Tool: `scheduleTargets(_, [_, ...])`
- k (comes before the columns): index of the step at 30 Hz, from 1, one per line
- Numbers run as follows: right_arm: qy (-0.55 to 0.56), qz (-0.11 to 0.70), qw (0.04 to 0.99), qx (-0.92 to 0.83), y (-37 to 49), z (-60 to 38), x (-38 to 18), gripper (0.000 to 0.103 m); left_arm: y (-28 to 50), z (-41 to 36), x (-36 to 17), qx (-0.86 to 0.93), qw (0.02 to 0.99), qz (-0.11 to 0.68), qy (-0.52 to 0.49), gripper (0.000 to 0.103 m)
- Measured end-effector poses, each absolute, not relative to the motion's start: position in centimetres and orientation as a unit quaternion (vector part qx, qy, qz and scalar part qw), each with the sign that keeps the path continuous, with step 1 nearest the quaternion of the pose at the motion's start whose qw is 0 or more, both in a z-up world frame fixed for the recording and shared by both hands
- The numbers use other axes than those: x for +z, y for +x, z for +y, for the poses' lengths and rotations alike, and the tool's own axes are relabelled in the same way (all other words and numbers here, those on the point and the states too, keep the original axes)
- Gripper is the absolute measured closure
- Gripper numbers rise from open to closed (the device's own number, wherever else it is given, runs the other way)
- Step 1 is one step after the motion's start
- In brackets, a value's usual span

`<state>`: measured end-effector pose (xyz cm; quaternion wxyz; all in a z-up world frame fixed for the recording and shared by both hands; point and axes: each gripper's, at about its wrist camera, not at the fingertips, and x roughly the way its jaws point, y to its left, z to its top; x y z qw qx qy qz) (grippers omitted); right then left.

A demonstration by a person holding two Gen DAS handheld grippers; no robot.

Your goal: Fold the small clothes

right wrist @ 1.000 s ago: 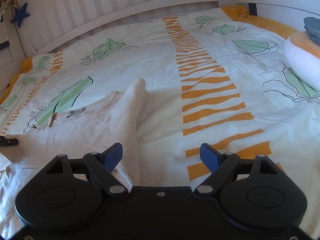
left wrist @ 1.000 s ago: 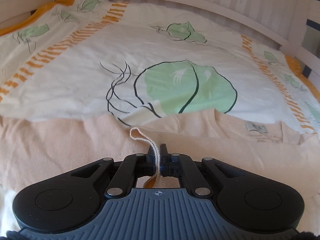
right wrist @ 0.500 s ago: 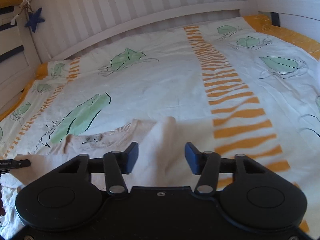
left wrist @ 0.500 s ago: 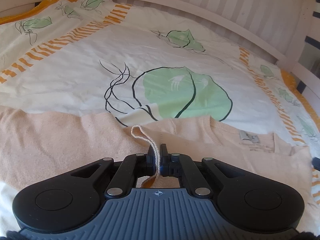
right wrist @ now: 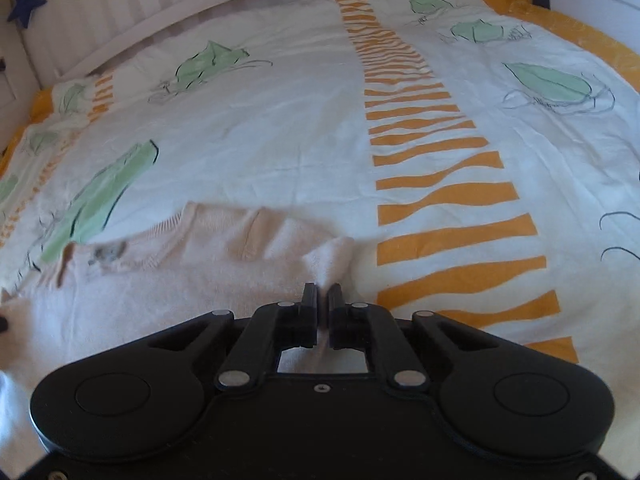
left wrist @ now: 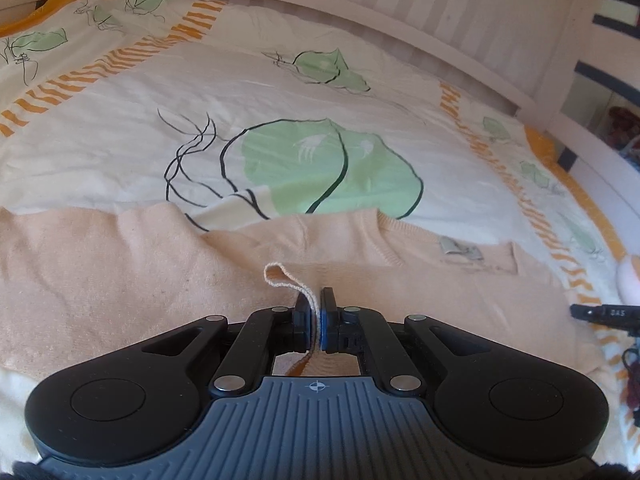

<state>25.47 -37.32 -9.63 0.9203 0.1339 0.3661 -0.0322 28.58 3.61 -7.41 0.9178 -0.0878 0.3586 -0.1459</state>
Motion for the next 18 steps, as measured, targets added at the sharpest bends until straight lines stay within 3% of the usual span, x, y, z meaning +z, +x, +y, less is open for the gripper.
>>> scheduleTargets(6, [0.148, 0.366, 0.918, -0.038, 25.4, -38.1, -9.6, 0.093, 28.9, 4.8, -8.6, -0.133, 0.911, 0.379, -0.091, 0.097])
scheduleTargets(10, [0.134, 0.351, 0.925, -0.064, 24.2, -37.9, -8.3, 0.079, 28.9, 5.3, -8.5, -0.145, 0.909, 0.379, -0.098, 0.096])
scheduleTargets(12, [0.132, 0.335, 0.931, -0.067, 23.2, -37.5, -7.3, 0.079, 28.7, 5.6, -8.2, -0.149, 0.907, 0.378, -0.108, 0.09])
scheduleTargets(14, [0.129, 0.321, 0.936, -0.059, 22.1, -36.6, -6.4, 0.072, 28.4, 5.9, -7.8, -0.141, 0.911, 0.372, -0.108, 0.06])
scheduleTargets(16, [0.12, 0.314, 0.941, -0.042, 21.3, -35.5, -6.0, 0.047, 28.1, 6.2, -7.3, -0.131, 0.916, 0.362, -0.108, 0.048])
scheduleTargets(18, [0.101, 0.32, 0.941, -0.031, 20.8, -34.3, -6.3, 0.046, 27.9, 6.3, -7.3, -0.119, 0.917, 0.365, -0.104, 0.04])
